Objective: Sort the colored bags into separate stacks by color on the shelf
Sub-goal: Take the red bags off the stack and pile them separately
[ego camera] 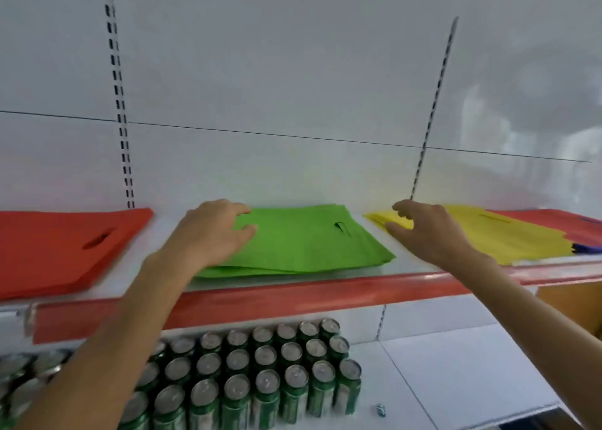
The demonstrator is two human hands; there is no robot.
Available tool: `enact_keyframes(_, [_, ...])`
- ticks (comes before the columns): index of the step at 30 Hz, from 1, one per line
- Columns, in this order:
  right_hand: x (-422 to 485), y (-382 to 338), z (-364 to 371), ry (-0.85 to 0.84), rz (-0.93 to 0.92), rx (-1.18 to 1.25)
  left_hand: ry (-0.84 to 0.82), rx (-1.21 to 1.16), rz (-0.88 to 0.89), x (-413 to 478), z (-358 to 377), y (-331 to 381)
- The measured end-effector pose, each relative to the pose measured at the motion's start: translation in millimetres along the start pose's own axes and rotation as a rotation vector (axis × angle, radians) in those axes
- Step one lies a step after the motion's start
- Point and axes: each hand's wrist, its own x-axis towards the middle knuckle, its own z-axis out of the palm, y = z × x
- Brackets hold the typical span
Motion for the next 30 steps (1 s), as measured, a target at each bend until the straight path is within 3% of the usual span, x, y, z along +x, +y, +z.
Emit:
enact_keyframes(7, [8,169,-49,-0.003,0.058,0.034,-0.054,-0.086,-0.010,26,64,144])
enact_keyframes(19, [69,312,-58,-0.049,0.081,-0.006,-0.052,-0.077,0.058,109,127,286])
enact_keyframes(30, [134,504,-67,-0.047,0.068,0.042,-0.074,-0.003,0.165,168,216,483])
